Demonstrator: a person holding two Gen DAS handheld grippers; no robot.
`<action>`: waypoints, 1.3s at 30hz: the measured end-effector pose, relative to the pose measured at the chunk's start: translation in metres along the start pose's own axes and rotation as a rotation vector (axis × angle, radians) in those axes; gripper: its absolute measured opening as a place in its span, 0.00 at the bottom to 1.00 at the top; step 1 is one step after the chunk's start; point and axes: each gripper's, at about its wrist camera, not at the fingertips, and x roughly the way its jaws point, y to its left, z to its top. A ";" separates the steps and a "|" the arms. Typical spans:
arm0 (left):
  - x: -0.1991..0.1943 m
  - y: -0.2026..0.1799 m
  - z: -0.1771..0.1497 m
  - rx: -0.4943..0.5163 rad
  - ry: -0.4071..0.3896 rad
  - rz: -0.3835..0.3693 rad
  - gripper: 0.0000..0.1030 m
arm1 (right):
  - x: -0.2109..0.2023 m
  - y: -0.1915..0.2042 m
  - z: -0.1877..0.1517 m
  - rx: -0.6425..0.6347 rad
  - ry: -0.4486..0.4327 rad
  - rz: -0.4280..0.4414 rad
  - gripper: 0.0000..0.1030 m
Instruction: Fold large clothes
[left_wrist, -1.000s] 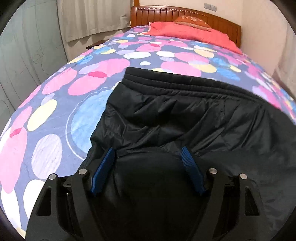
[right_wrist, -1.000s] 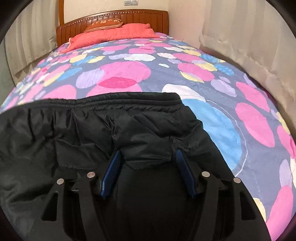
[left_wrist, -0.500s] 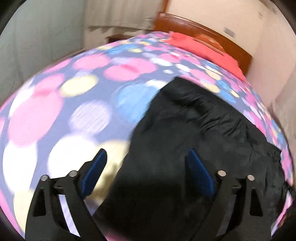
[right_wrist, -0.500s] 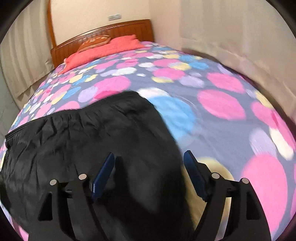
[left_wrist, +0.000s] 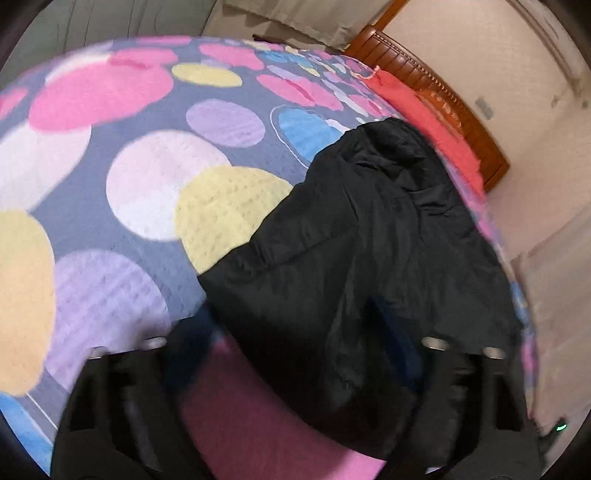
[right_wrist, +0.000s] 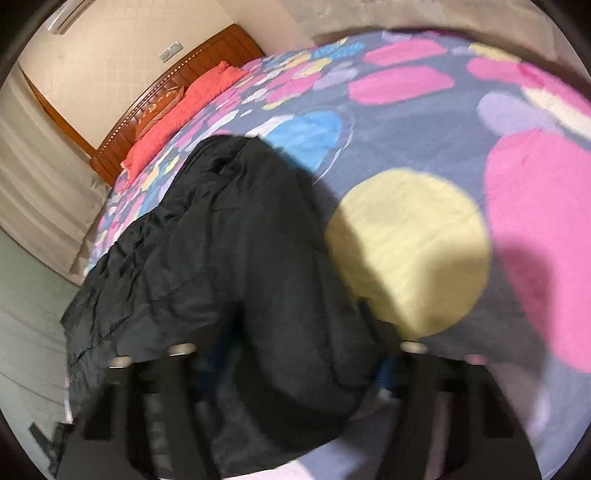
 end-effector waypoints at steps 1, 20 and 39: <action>-0.001 -0.004 -0.001 0.029 -0.008 -0.022 0.43 | -0.001 0.002 -0.001 -0.002 -0.006 0.002 0.46; -0.065 0.030 -0.029 0.008 -0.003 -0.079 0.22 | -0.065 -0.013 -0.053 -0.028 -0.030 0.062 0.23; -0.131 0.074 -0.081 0.010 -0.003 -0.045 0.22 | -0.107 -0.039 -0.105 -0.029 -0.014 0.075 0.23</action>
